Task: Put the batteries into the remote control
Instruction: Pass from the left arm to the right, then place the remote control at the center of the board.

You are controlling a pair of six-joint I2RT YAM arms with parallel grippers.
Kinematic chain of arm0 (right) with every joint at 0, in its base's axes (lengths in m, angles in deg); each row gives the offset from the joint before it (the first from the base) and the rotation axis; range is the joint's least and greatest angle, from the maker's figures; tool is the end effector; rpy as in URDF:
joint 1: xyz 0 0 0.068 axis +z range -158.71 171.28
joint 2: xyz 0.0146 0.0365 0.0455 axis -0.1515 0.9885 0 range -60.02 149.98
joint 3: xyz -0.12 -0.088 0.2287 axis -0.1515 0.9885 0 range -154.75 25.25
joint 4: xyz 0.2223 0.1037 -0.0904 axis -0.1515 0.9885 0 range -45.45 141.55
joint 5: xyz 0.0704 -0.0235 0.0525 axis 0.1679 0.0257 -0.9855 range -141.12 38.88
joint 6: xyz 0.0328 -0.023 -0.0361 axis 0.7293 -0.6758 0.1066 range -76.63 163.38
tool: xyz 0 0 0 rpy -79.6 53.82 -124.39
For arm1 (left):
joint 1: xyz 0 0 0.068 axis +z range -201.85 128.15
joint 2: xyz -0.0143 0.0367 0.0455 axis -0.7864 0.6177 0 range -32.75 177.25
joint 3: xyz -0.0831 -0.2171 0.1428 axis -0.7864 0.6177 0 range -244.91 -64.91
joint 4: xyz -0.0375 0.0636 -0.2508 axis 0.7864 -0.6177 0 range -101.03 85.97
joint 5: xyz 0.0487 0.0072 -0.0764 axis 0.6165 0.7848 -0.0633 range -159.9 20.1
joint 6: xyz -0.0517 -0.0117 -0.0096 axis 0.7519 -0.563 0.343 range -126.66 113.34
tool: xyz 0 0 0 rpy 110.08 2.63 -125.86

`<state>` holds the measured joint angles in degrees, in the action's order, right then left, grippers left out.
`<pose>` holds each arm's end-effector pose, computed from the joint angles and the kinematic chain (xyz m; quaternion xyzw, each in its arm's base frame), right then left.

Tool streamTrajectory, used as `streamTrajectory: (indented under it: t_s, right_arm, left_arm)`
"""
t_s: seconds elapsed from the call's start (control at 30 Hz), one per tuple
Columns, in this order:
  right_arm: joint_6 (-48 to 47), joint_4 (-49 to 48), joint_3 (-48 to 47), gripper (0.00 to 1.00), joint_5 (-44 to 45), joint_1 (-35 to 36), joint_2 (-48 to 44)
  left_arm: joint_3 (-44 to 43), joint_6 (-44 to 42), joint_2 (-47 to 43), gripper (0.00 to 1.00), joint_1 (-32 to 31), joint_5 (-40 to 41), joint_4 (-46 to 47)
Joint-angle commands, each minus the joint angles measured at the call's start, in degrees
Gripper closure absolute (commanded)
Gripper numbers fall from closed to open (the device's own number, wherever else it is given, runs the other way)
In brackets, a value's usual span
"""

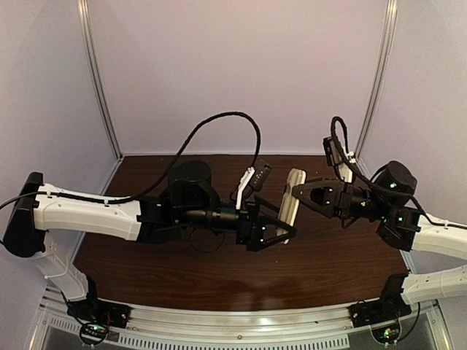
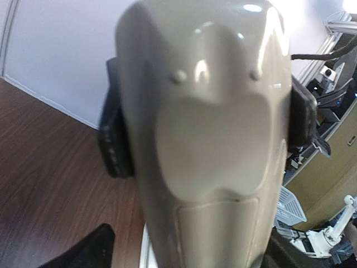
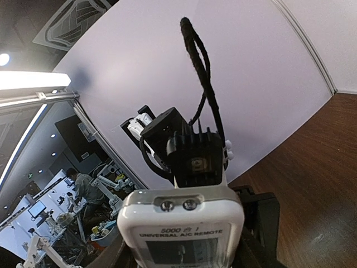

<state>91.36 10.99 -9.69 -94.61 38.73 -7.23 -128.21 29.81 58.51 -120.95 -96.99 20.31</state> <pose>0.1225 0.1697 0.3329 -0.2926 0.5623 0.6983 0.3326 0.1191 -0.3568 0.3090 0.3530 0.6353 -0.6332 0.2664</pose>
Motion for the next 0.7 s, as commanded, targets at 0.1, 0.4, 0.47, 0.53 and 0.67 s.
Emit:
streamTrajectory:
  t_s: [0.1, 0.4, 0.47, 0.53, 0.67]
  right_arm:
    - [-6.49, 16.64, -5.94, 0.78, 5.08, 0.14, 0.22]
    - [-13.84, 35.95, -10.91, 0.84, 12.04, 0.15, 9.29]
    - [-14.81, 39.57, -12.17, 0.84, 13.98, 0.37, 12.29]
    - [-16.36, 44.02, -14.67, 0.84, 16.05, 0.97, 16.39]
    - [-20.66, 54.5, -21.36, 0.83, 21.88, 2.92, 26.54]
  left_arm:
    - [6.4, -1.57, -9.0, 0.03, 3.05, 8.49, -3.18]
    - [13.29, -2.21, -23.34, 0.02, 5.88, 26.82, -17.03]
    - [14.65, -0.2, -26.42, 0.03, 6.57, 33.42, -20.12]
    - [15.02, 3.05, -28.51, 0.03, 7.64, 39.44, -26.03]
    - [13.6, 7.31, -29.16, 0.03, 8.72, 47.5, -36.6]
